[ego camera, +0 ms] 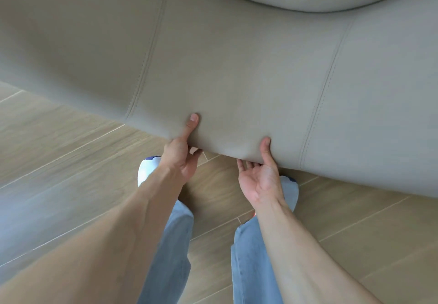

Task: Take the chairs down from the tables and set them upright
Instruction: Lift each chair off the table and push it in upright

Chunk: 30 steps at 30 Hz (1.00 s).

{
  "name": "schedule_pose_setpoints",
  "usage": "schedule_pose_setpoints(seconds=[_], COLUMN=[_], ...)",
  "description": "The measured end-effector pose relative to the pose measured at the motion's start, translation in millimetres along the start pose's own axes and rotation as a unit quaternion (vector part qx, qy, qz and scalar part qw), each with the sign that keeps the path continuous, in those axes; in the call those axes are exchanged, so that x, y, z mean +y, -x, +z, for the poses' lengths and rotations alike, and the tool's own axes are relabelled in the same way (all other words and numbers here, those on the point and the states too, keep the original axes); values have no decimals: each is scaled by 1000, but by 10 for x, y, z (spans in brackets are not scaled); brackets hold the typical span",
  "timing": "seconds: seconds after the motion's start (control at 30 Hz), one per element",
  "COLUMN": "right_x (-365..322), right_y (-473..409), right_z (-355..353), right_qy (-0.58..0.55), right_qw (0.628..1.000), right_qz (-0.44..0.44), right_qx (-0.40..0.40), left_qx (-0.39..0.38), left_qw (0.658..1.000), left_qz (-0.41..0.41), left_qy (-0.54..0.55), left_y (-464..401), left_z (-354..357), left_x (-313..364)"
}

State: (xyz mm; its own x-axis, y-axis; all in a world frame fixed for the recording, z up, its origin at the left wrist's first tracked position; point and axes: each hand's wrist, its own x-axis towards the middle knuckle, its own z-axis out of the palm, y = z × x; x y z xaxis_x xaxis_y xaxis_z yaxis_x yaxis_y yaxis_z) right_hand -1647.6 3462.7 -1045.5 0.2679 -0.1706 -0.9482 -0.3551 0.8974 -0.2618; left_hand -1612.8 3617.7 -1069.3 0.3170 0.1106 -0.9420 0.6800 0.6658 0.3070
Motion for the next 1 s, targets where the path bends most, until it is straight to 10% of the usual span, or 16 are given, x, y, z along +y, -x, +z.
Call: schedule_pose_setpoints(seconds=[0.43, 1.0], right_x=[-1269, -3268], right_y=[2910, 4304], right_z=[61, 2059], right_qy=[215, 376], right_qw=[964, 919], right_qz=[46, -76], right_qx=[147, 95], left_qx=[144, 53], left_qw=[984, 982], left_qz=[-98, -88], left_qy=[-46, -157], left_y=[3315, 5118], left_z=[655, 2622], left_x=[235, 1978])
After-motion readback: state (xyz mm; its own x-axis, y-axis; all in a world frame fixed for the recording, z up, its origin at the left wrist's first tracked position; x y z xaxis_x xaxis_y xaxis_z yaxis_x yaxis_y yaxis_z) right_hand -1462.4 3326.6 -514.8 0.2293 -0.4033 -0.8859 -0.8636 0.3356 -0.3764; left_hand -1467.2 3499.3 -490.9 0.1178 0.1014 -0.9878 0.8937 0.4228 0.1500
